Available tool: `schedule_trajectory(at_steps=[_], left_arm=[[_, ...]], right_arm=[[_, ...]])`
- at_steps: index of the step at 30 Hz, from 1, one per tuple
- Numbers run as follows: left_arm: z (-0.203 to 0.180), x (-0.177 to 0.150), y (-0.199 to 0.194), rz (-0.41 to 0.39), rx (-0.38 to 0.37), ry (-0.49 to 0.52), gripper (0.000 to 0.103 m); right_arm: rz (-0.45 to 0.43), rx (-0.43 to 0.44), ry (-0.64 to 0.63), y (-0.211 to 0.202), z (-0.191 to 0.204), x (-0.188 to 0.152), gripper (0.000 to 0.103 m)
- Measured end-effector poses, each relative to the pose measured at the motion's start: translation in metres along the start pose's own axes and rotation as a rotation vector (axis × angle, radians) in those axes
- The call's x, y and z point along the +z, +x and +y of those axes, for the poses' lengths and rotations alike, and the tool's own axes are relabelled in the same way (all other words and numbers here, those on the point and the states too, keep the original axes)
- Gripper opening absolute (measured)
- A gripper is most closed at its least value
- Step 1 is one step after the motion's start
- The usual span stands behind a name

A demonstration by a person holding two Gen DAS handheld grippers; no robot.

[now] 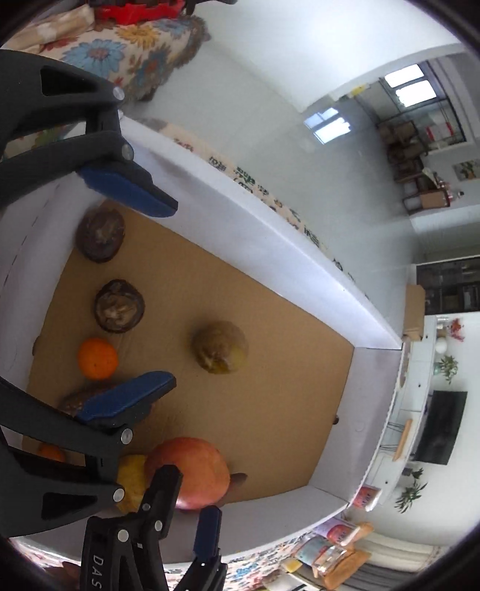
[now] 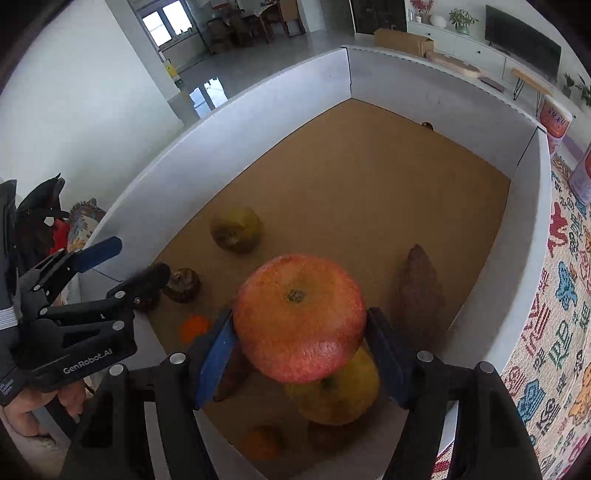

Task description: Organize fruits

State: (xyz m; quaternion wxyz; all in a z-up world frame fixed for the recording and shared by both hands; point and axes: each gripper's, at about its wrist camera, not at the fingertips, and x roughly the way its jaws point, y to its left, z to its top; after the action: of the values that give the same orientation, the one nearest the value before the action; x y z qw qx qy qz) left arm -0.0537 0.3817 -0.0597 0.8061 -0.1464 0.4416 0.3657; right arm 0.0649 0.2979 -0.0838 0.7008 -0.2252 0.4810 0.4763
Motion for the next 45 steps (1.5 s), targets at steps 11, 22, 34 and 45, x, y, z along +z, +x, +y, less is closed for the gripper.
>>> schedule_trajectory(at_steps=[11, 22, 34, 45], left_arm=[[-0.013, 0.001, -0.046, -0.149, 0.157, 0.050, 0.099], [0.003, -0.005, -0.091, -0.102, -0.029, -0.004, 0.099], [0.017, -0.006, -0.086, -0.015, -0.041, -0.065, 0.099], [0.015, -0.007, -0.088, -0.037, 0.005, -0.056, 0.100]], right_arm=[[-0.130, -0.125, 0.024, -0.062, 0.007, -0.023, 0.101], [-0.083, -0.189, 0.124, -0.105, 0.031, -0.057, 0.101], [-0.096, -0.221, 0.139, -0.124, 0.050, -0.055, 0.101], [-0.135, -0.300, 0.134, -0.136, 0.059, -0.053, 0.101]])
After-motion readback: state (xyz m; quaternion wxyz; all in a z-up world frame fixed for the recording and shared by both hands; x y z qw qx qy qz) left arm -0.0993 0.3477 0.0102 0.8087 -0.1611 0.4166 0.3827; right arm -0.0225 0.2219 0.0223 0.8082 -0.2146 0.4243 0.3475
